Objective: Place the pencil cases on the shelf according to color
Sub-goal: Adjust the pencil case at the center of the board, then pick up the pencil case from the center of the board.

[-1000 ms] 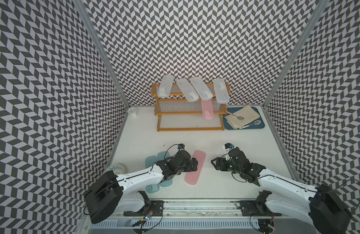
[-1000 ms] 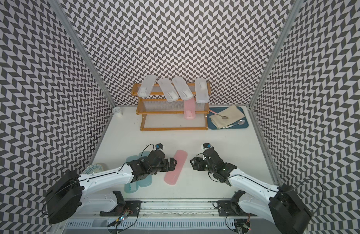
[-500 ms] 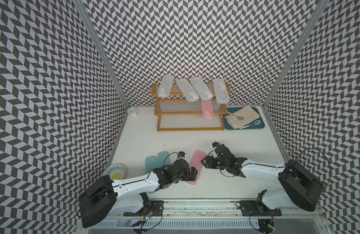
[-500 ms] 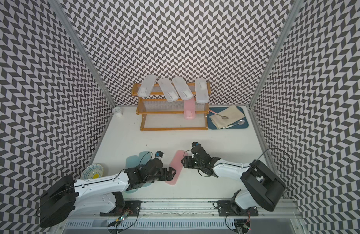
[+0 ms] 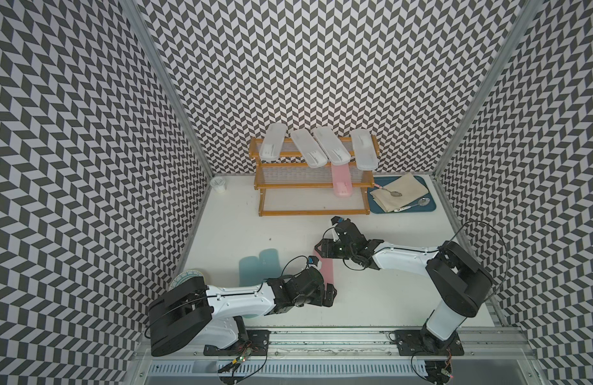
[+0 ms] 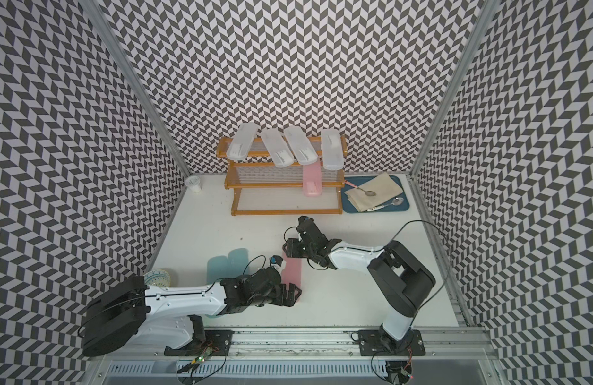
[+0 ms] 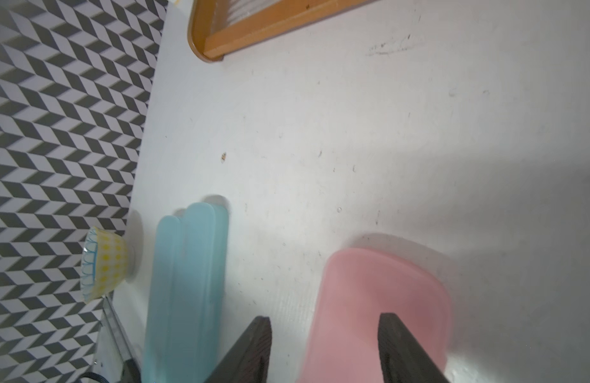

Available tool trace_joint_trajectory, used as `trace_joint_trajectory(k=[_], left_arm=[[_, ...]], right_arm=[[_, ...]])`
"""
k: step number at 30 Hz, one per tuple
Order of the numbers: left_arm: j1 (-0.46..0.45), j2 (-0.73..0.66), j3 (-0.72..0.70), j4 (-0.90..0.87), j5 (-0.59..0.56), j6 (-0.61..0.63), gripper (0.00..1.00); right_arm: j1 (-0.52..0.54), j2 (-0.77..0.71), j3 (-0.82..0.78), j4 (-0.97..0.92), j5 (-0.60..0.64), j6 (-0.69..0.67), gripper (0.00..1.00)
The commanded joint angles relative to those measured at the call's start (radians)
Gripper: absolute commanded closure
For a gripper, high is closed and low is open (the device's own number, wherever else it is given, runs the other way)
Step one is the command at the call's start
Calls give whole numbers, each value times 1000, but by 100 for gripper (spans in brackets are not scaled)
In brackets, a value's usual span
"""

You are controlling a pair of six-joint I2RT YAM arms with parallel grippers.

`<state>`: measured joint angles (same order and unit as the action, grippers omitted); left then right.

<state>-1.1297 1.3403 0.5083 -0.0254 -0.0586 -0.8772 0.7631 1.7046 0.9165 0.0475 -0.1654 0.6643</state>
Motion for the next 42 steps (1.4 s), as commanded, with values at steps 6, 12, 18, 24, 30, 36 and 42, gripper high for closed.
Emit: trace_joint_trajectory(k=[6, 12, 18, 24, 30, 36, 42], left_arm=[[-26, 156, 175, 51, -27, -15, 0], [0, 117, 231, -19, -124, -12, 0], [129, -27, 165, -78, -157, 39, 0], [269, -127, 105, -166, -177, 97, 0], [345, -199, 38, -178, -168, 101, 0], [414, -258, -36, -146, -106, 107, 0], [448, -270, -61, -131, -76, 110, 0]], right_arm=[[-76, -347, -124, -252, 254, -99, 26], [-82, -586, -292, -353, 201, -74, 16], [-6, -713, -418, -365, 182, 38, 11], [181, -666, -433, -335, 193, 67, 6], [257, -581, -417, -345, 244, 18, 0], [273, -533, -393, -362, 296, -24, 1], [317, -446, -366, -341, 311, -30, 0]])
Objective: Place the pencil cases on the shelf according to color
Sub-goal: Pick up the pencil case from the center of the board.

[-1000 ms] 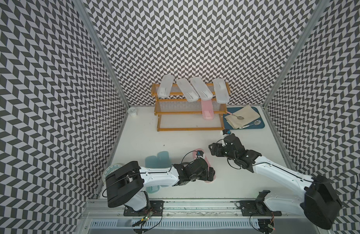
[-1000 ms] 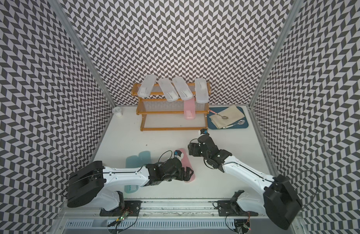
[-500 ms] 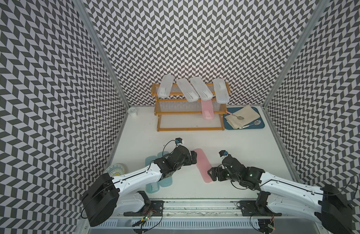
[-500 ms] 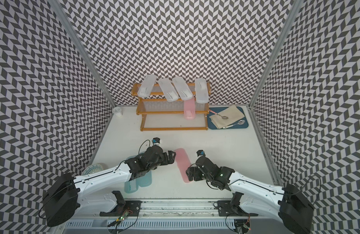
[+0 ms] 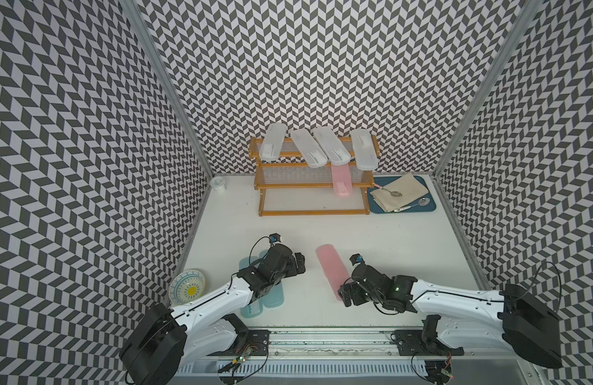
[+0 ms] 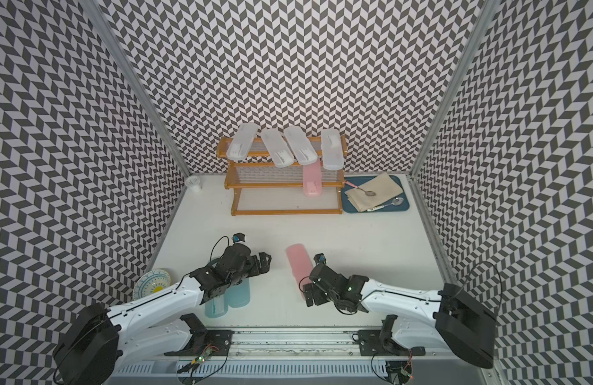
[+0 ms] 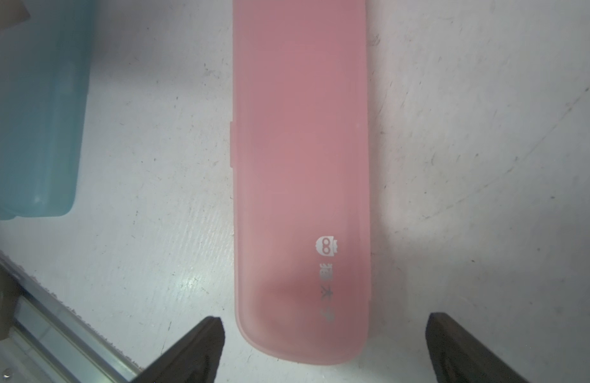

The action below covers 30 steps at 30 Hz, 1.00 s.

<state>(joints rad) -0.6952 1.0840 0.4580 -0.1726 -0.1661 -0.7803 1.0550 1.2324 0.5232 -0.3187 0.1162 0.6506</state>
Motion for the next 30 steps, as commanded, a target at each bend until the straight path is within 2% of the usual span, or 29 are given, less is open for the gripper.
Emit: trace_joint_trajectory(k=[1, 14, 19, 26, 30], left_arm=[[17, -9, -12, 21, 38, 13, 1], [28, -8, -8, 23, 45, -4, 0], [33, -48, 2, -2, 13, -7, 0], [61, -128, 36, -89, -35, -8, 0], [63, -160, 49, -91, -47, -17, 0]], right_arm=[[39, 40, 34, 27, 34, -12, 0], [163, 191, 72, -46, 162, 100, 2], [192, 210, 61, -30, 228, 159, 12], [233, 169, 50, -38, 300, 215, 43], [245, 82, 92, -109, 330, 234, 45]])
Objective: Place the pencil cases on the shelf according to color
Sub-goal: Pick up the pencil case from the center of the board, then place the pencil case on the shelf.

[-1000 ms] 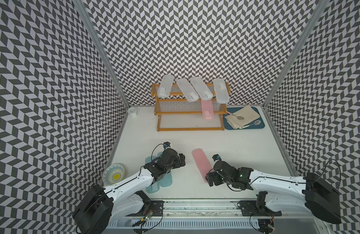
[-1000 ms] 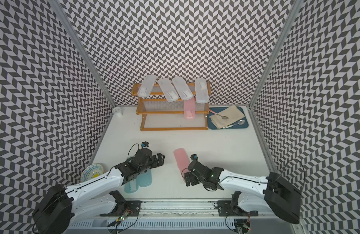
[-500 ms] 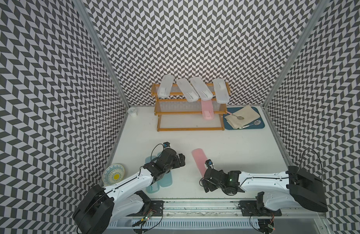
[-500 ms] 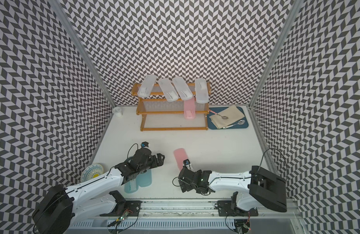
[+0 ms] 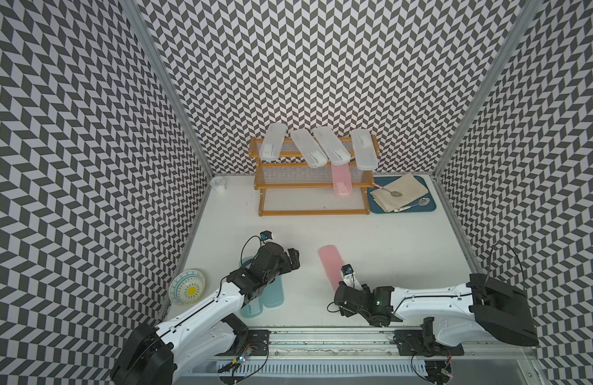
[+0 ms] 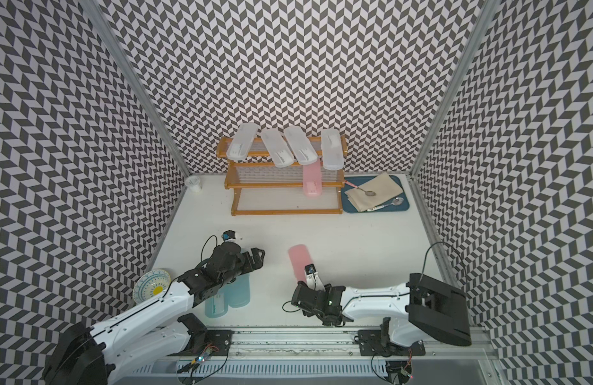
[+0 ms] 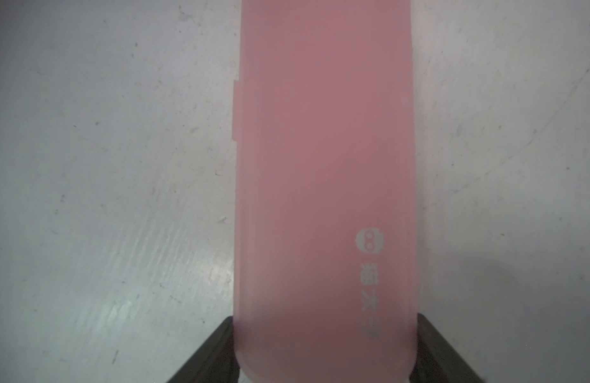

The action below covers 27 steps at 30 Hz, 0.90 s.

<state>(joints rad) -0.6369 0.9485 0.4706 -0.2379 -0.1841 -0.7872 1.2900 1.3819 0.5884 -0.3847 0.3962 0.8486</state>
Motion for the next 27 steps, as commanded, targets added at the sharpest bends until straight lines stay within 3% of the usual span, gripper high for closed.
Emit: trace_joint_trajectory(k=[1, 6, 11, 17, 21, 27], left_arm=[[5, -31, 37, -28, -40, -10, 1], [28, -27, 51, -22, -46, -22, 0], [43, -9, 94, -9, -41, 2, 0], [127, 15, 165, -34, -37, 84, 0], [213, 34, 193, -43, 6, 128, 1], [275, 46, 203, -40, 15, 167, 1]], right_arm=[[10, -95, 46, -66, 59, 38, 45], [9, -166, 137, -101, 144, 38, 45], [-24, -123, 274, -100, 164, -35, 43], [-131, 16, 471, -54, 123, -154, 42], [-239, 157, 626, -30, 29, -219, 41], [-309, 399, 929, -74, 11, -260, 41]])
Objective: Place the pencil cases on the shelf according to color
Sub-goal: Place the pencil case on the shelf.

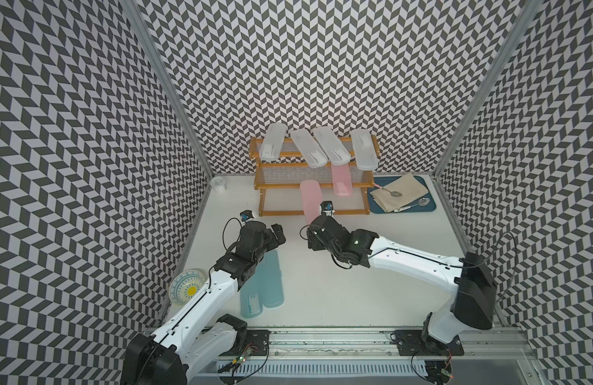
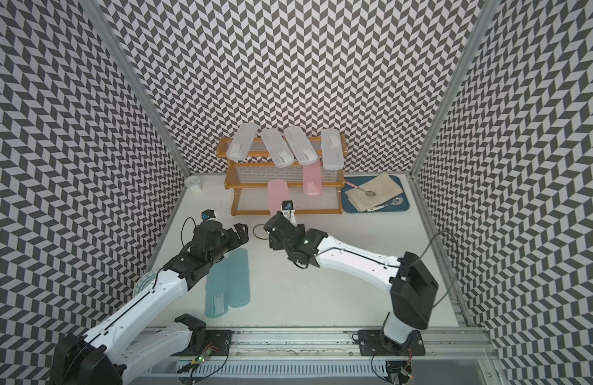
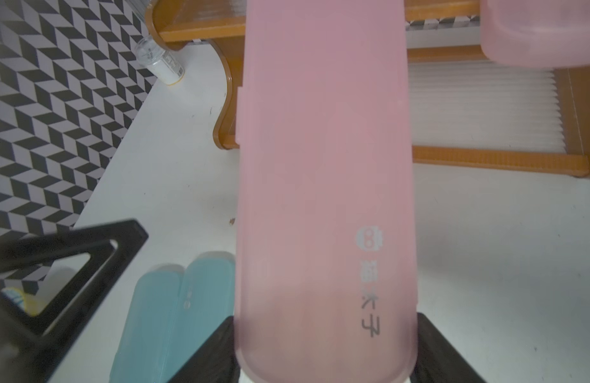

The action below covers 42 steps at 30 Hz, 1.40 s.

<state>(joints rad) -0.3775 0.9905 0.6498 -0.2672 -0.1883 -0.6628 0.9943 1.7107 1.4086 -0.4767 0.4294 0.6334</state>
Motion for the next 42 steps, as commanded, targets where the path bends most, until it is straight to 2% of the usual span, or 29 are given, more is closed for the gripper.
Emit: trace_joint_trajectory(k=[1, 6, 9, 16, 22, 26, 30, 37, 42], left_arm=[[21, 7, 21, -1, 24, 45, 0], [37, 14, -4, 38, 31, 29, 0], [42, 15, -26, 57, 39, 32, 0], [65, 30, -60, 65, 42, 17, 1], [92, 9, -93, 121, 106, -4, 0], [91, 27, -91, 111, 131, -10, 0], [91, 34, -101, 94, 165, -13, 1], [89, -10, -155, 71, 249, -33, 0], [85, -70, -190, 36, 257, -77, 0]], right_arm=[[-22, 116, 167, 3, -23, -44, 41], [-65, 303, 418, -75, -33, -37, 41], [-101, 376, 513, -89, -49, -48, 41], [-164, 481, 662, -85, -89, -66, 40], [-187, 551, 758, -81, -111, -63, 40], [-199, 594, 823, -82, -130, -70, 31], [-211, 611, 840, -73, -147, -59, 17], [-211, 578, 815, -57, -192, -42, 7], [-183, 482, 690, -7, -190, -29, 1]])
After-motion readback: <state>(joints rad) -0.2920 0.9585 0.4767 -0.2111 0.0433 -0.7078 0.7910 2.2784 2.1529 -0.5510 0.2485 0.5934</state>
